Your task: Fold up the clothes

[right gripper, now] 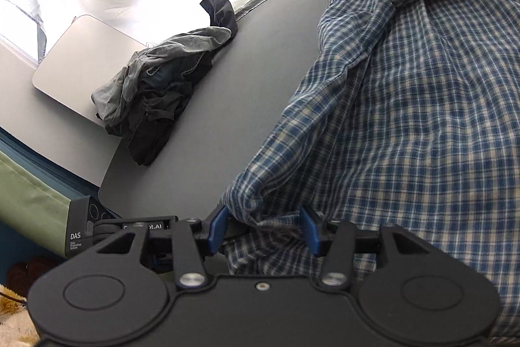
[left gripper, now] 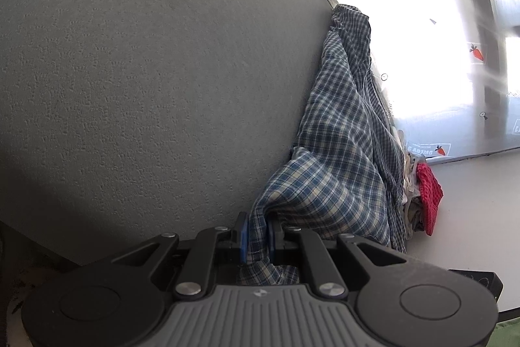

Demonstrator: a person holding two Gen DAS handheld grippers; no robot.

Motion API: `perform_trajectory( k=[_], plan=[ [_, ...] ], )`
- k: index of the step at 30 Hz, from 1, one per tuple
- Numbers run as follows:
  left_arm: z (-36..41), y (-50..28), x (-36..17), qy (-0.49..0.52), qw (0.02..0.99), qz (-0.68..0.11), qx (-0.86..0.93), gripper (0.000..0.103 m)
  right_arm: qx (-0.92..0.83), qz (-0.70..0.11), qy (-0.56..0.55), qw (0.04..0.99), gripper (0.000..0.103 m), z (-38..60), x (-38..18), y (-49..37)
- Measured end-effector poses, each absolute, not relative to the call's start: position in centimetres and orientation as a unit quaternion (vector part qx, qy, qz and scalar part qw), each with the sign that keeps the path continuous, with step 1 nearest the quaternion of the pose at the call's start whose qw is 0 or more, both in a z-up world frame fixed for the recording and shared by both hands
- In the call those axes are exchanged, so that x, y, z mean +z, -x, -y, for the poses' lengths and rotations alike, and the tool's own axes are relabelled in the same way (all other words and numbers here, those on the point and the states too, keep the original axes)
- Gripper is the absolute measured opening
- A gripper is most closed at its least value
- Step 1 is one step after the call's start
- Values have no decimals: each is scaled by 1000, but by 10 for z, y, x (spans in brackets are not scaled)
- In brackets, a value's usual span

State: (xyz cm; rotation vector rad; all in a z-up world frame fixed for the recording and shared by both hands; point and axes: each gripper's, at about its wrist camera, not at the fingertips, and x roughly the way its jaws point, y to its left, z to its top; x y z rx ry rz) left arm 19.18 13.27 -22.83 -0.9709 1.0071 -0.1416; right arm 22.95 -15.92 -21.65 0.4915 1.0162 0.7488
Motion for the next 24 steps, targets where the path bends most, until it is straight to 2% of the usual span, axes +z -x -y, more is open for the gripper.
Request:
perform_trajectory(
  k=[2,3,4,5,6,12,18,21,24],
  plan=[
    [-133,-192,-229,442,763,-467,-64,11,345,-468,-226,781,48,155,-219,-232],
    [-133,-193,-229,438,764,-470,-63,11,348,-469,-230,778,42,154,-221,-234],
    [-133,-193,-229,435,765,-471,-62,11,352,-471,-236,774,28,154,-223,-236],
    [-133,-193,-229,433,766,-472,-62,11,357,-472,-242,769,20,154,-226,-238],
    [-133,-193,-228,431,767,-472,-62,11,359,-474,-244,766,6,153,-226,-239],
    [-150,-184,-199,421,796,-431,-60,12,387,-484,-296,727,2,165,-213,-236],
    [-156,-192,-178,398,817,-410,-77,12,371,-452,-471,660,2,225,-196,-229],
    [-135,-205,-190,398,806,-427,-97,17,313,-484,-425,698,2,242,-204,-228],
    [-106,-211,-206,385,796,-456,-104,18,221,-542,-401,704,2,255,-235,-226]
  ],
)
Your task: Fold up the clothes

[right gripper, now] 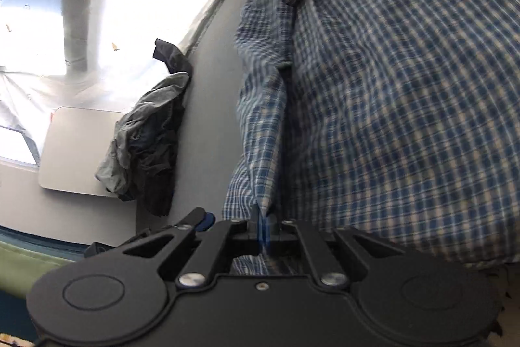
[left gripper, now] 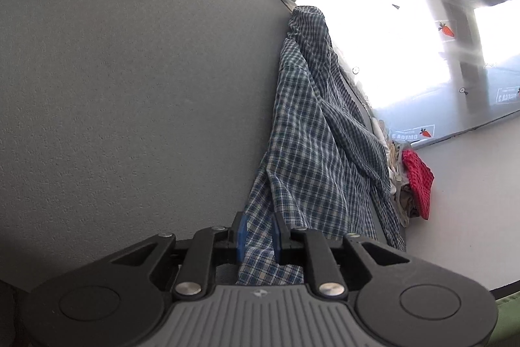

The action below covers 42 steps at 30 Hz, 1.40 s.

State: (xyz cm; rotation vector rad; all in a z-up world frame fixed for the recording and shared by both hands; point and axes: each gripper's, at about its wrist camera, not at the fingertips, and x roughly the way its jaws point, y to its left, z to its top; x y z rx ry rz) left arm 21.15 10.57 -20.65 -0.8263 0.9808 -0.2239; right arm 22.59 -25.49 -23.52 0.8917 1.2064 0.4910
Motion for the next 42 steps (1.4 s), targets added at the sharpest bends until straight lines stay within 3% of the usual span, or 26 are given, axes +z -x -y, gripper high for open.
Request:
perform_trajectory(
  k=[5,8,9,11,22,30,33,36,39,42],
  plan=[
    [-69,-222,-222,318,791,-514,-97,18,181,-569,-375,709,3,255,-252,-227],
    [-64,-229,-225,302,789,-527,-89,18,175,-579,-324,727,22,253,-240,-235],
    [-65,-231,-225,305,789,-526,-86,19,175,-579,-310,733,35,253,-235,-238],
    [-71,-238,-221,309,795,-517,-70,23,182,-564,-301,747,43,262,-224,-243],
    [-85,-306,-183,308,833,-459,-33,34,54,-421,-291,857,48,355,-200,-286],
    [-55,-418,-142,284,859,-422,-60,48,-48,-381,-312,869,30,432,-202,-346],
    [-46,-472,-141,279,864,-414,-67,50,-81,-362,-314,874,30,461,-201,-374],
    [-40,-530,-146,278,865,-412,-65,56,-107,-346,-310,879,31,487,-203,-406],
    [-38,-585,-158,279,859,-426,-54,58,-126,-335,-314,880,44,505,-207,-436],
    [-39,-625,-175,275,855,-437,-42,59,-153,-330,-317,876,46,518,-212,-465]
  ],
)
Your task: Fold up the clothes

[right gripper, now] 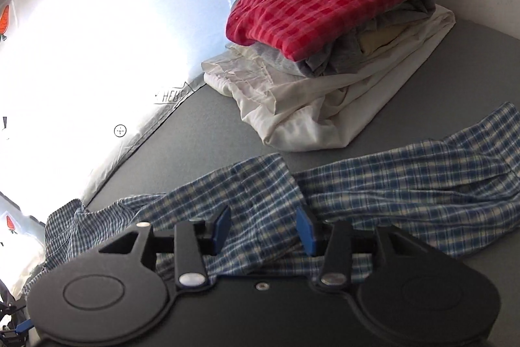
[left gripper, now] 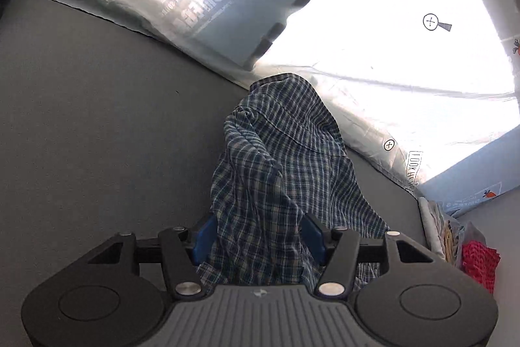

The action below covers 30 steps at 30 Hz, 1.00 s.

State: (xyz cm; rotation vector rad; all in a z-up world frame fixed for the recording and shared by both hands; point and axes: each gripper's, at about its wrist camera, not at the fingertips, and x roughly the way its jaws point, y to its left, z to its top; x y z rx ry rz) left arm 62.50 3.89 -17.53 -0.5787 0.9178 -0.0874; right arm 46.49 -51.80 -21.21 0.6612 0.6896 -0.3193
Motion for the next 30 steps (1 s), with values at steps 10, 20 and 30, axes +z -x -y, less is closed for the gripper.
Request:
perform_trajectory(
  k=[10,20,30],
  plan=[
    [-55,-667,-204,294,838,-459,10,4,-120,-404,-133,897,5,491,-226,-517],
    [-52,-692,-161,250,876,-412,31,3,-143,-285,-139,938,3,501,-156,-501],
    [-57,-719,-195,219,860,-456,66,39,-180,-361,-191,895,3,518,-214,-513]
  ],
)
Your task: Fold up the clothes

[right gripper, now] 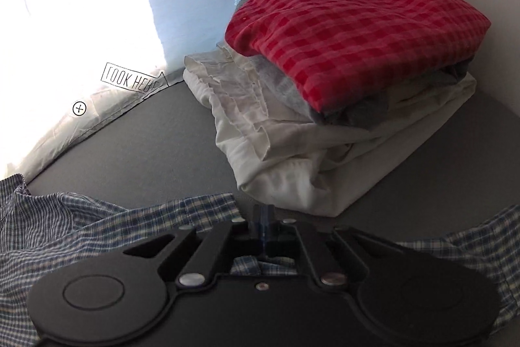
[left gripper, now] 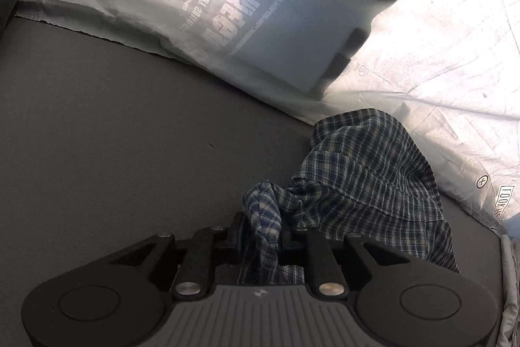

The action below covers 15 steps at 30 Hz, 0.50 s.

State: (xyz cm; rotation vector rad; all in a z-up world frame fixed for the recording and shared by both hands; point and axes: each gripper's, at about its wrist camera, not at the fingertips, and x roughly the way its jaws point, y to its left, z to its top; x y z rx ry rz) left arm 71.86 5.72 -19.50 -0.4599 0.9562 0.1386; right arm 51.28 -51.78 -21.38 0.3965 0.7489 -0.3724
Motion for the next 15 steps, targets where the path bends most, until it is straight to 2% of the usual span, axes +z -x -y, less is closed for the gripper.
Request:
perform_trajectory(
  k=[2,3,4,5,10,11,13,15],
  plan=[
    [-60,-713,-183,222,874,-428,57,54,-179,-355,-198,896,10,515,-214,-508],
    [-61,-710,-177,222,880,-416,53,67,-179,-353,-200,896,23,514,-215,-506],
    [-61,-706,-170,220,886,-405,50,73,-180,-352,-201,896,35,513,-215,-505],
    [-60,-701,-163,217,892,-393,48,80,-178,-351,-202,897,35,512,-215,-505],
    [-53,-672,-146,192,904,-378,52,90,-145,-347,-232,897,37,511,-217,-510],
    [-51,-663,-149,187,901,-387,56,91,-136,-350,-237,896,39,509,-218,-511],
    [-48,-643,-158,178,892,-410,64,91,-129,-359,-230,895,51,503,-222,-513],
    [-45,-620,-171,169,881,-435,71,91,-126,-368,-217,895,51,496,-228,-515]
  ],
)
